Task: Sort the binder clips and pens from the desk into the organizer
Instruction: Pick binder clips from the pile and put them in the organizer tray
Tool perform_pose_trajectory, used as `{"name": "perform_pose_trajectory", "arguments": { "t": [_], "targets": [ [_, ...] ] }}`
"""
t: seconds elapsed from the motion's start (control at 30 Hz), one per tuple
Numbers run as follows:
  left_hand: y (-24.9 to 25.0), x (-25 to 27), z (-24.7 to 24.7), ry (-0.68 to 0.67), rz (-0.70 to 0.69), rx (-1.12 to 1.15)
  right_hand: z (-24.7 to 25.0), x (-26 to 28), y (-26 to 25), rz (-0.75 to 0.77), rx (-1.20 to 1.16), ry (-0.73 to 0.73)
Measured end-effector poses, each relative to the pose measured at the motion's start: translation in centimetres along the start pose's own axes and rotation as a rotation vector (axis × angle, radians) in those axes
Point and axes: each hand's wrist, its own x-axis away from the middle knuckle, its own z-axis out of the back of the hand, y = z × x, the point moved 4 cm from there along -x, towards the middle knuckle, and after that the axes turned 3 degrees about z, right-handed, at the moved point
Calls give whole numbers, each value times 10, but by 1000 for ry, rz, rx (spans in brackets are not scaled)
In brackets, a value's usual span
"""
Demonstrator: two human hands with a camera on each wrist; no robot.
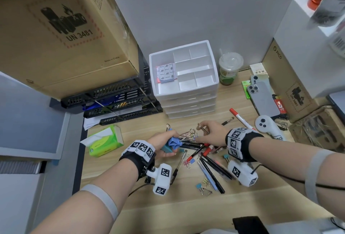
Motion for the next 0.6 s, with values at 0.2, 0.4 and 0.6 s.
{"name": "perform_pose_trajectory", "arguments": {
  "t": [0.2,0.4,0.6],
  "targets": [
    [8,8,-8,-74,14,32,-6,4,-3,6,-87,-105],
    [12,10,-10,-71,9,-7,0,1,-8,60,-188,-14],
    [14,10,-10,-59,-6,-16,6,2,-15,34,-352,-5]
  ]
}}
